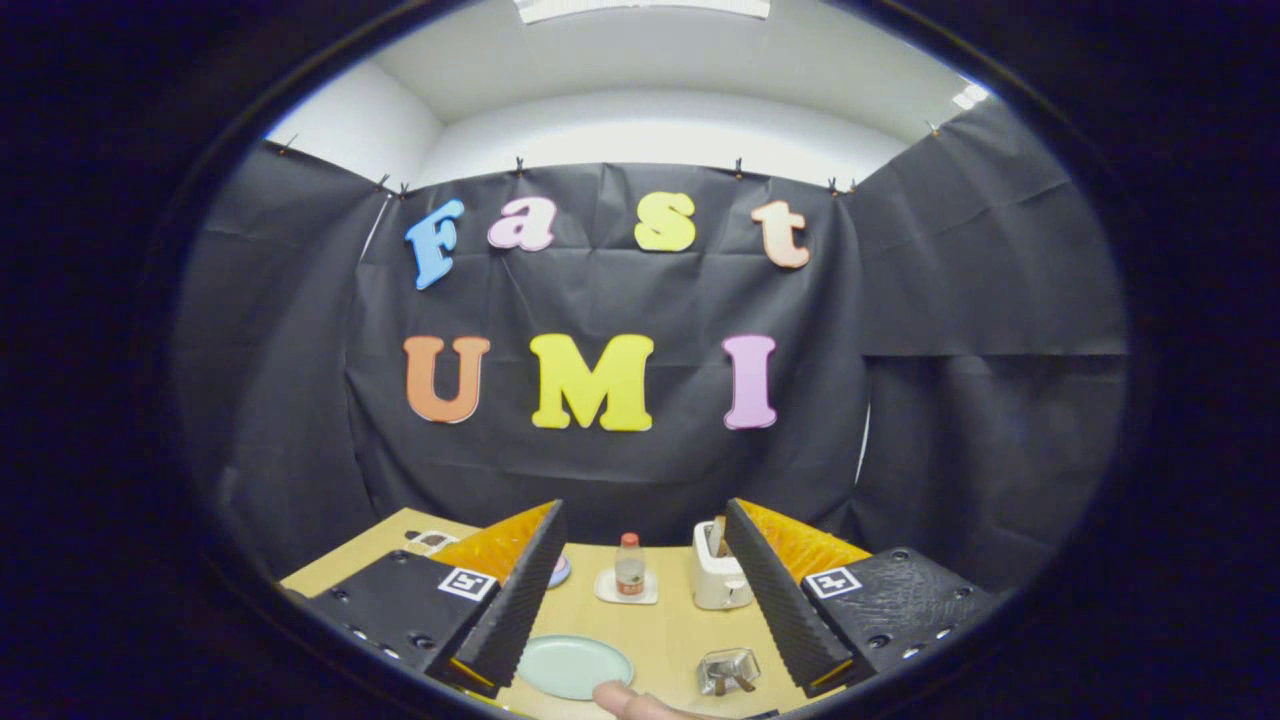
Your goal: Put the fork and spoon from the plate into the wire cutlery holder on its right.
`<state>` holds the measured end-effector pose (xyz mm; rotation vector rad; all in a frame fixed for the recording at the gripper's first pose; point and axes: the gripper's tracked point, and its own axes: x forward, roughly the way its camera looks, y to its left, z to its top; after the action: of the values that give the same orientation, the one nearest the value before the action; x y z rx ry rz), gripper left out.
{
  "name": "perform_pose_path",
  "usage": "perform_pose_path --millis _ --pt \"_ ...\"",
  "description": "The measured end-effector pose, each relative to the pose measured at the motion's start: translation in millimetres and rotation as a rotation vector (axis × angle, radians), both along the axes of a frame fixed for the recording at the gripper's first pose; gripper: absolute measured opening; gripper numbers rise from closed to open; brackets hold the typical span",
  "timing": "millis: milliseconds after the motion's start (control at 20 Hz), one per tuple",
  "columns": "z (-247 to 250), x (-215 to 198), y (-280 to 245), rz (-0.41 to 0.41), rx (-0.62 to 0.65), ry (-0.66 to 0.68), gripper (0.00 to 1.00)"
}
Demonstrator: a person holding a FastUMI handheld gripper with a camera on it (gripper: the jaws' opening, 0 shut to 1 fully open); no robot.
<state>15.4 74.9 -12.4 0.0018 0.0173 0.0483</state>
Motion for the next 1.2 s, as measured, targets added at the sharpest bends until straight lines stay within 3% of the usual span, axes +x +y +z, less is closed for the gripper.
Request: perform_pose_path --millis 200,800,1200 --pt "14.8 -12.2 3.0 0.021 -0.036 -0.084 0.96" --pt "-17.2 -5.7 -19.7 0.036 0.005 -0.015 0.96" --pt "-41.1 11.5 -67.1 0.052 0.024 0.007 0.96"
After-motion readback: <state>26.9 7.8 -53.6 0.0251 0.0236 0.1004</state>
